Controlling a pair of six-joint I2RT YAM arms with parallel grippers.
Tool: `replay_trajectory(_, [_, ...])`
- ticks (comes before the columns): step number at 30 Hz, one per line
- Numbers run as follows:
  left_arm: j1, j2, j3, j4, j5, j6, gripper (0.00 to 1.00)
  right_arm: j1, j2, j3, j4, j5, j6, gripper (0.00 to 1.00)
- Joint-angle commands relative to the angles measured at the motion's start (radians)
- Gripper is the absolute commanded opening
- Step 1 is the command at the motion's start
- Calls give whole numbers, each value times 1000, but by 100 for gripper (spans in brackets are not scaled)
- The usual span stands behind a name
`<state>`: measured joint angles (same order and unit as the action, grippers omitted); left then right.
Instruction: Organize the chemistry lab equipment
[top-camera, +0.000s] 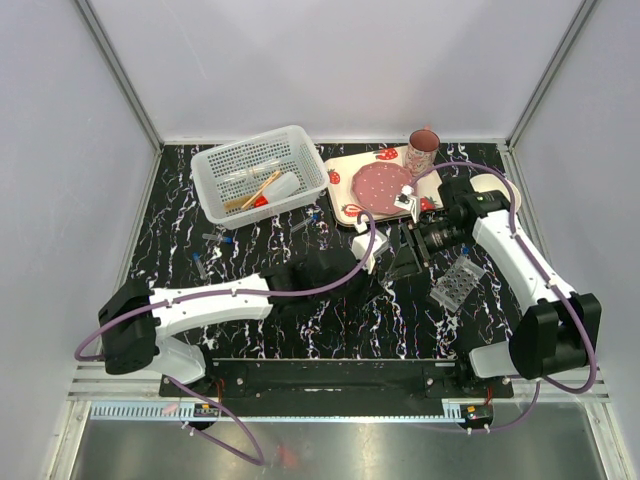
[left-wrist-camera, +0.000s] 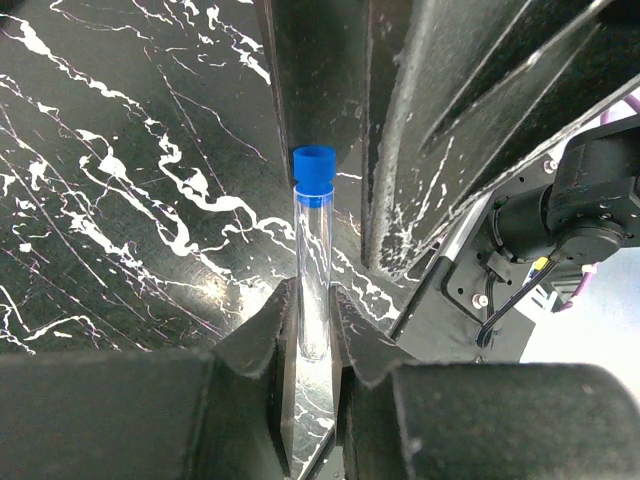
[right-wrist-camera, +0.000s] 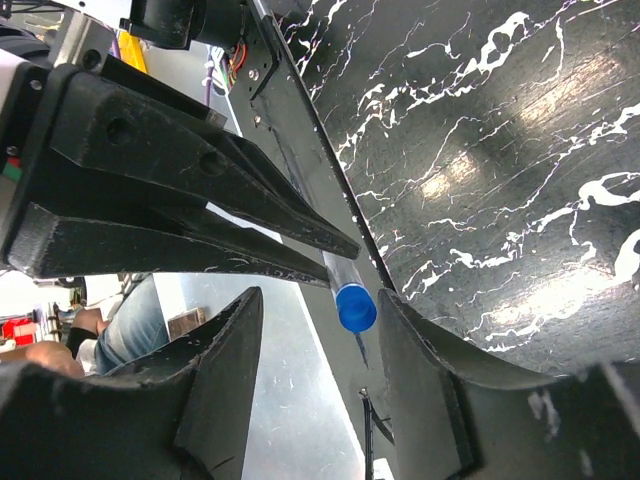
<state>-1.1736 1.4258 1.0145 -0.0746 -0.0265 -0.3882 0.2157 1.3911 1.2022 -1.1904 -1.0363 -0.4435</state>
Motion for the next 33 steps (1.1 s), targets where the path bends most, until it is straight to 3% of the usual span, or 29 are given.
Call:
replay_trajectory(1, [8,-48,55,62,-1,18,13,16,9,17,15,7,17,54])
replay_trajectory(4, [8,-56,56,65,-4,18,13,19,14,20,17,10,17,49])
replay_trajectory(12, [9,-57,64,68,-1,17,13,22,14,25,32,15,23,23])
replay_trajectory(16, [11,-70,50,72,-3,8,20,21,-18,36,46,34,19,18])
replay_trajectory(22, [34,-149,1,67,-1,-5,62,-16,-81,54,67,119,6,17])
replay_trajectory(24, [58,-214,-24,27,-10,3,79,-36,-102,51,78,162,0,17])
replay_trajectory(27, [127,-313,-45,-98,-30,41,98,-91,-167,28,120,292,-3,17])
replay_trajectory(31, [328,-422,-48,-312,20,144,99,-162,-286,-38,189,557,-6,17])
replay_trajectory(33, [471,-456,-27,-437,46,195,99,-210,-308,-76,204,608,-33,17])
